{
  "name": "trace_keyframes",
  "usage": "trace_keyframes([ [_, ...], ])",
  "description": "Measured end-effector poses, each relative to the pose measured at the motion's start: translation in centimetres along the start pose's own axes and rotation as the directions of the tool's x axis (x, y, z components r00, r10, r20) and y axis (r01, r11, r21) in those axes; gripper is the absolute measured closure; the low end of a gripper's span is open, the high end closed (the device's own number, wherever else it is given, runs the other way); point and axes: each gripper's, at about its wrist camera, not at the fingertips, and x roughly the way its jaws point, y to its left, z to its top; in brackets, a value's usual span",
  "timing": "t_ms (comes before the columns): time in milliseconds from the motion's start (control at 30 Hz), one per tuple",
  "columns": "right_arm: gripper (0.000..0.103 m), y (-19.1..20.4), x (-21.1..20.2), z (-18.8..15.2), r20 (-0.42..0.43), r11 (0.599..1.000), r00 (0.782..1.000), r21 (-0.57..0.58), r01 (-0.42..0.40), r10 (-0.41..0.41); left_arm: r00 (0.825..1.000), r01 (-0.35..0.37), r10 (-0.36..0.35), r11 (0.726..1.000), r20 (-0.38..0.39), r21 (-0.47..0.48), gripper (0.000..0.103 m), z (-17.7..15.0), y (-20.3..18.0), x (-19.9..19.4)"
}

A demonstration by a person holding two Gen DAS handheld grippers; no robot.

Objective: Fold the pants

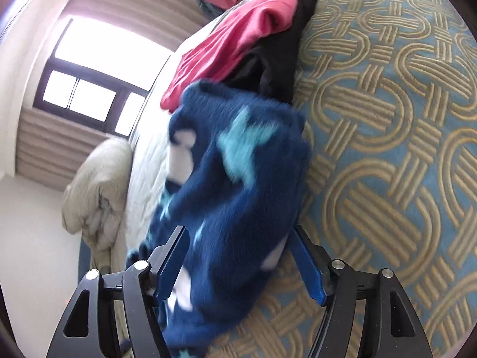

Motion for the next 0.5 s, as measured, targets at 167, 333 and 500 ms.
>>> trace_keyframes([
  [167,0.035,-0.9,2.3,3.0,-0.021,0.997,1.0,0.082,0.011,-0.009,0.999,0.032,-0.032,0.999,0.001,-0.043,0.03,-0.4,0.7,-0.3],
  [333,0.083,1.9,2.7,5.1,-0.039,0.986,0.987,0.046,0.16,-0.158,1.0,0.022,-0.022,0.999,0.009,0.048,0.03,-0.7,-1.8,0.1],
  [500,0.082,2.6,3.2,6.7,-0.04,0.961,0.967,0.11,0.254,-0.251,0.999,0.048,-0.048,0.997,-0.002,0.064,0.03,-1.3,-1.8,0.0],
])
